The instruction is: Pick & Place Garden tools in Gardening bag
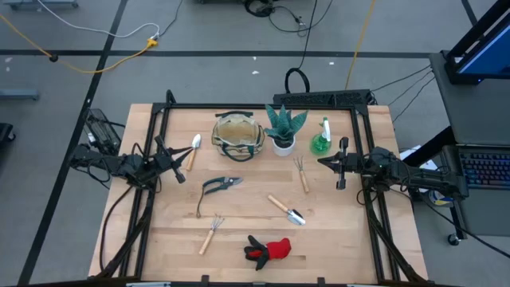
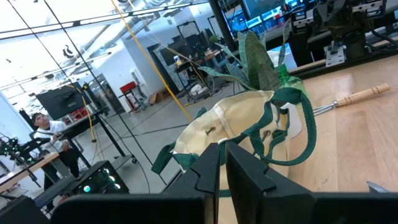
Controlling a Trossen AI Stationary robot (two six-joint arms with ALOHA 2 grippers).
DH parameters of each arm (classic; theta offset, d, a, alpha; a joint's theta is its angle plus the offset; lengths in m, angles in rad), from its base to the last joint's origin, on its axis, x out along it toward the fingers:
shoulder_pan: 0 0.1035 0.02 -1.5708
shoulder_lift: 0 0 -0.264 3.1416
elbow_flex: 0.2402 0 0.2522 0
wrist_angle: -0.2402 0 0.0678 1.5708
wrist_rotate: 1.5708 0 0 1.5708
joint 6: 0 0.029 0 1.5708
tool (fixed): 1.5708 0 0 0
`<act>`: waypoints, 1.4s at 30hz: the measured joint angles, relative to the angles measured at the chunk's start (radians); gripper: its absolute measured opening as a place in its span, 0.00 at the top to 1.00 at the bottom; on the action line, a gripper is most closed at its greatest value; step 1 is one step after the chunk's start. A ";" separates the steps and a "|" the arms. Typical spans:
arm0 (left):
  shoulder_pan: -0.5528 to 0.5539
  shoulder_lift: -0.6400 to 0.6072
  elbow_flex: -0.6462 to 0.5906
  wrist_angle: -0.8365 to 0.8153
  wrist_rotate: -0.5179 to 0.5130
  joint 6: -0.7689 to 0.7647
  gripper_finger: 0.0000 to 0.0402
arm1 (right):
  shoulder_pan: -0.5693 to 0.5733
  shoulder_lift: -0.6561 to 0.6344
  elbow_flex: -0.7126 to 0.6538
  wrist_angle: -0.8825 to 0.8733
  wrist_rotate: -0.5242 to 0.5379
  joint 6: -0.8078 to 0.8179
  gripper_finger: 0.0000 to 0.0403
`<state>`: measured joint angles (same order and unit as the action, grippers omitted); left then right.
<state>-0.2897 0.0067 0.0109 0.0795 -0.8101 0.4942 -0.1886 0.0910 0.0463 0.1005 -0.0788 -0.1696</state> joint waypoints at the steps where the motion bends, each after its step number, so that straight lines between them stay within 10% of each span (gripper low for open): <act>1: 0.000 0.000 0.000 0.000 0.000 0.000 0.92 | 0.000 0.000 0.000 0.000 0.000 0.000 1.00; 42: 0.000 0.000 0.000 0.131 0.042 -0.048 0.92 | 0.000 0.000 0.000 0.000 0.000 0.000 1.00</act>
<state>-0.2893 0.0067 0.0109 0.2102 -0.7678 0.4458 -0.1884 0.0910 0.0466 0.1009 -0.0788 -0.1693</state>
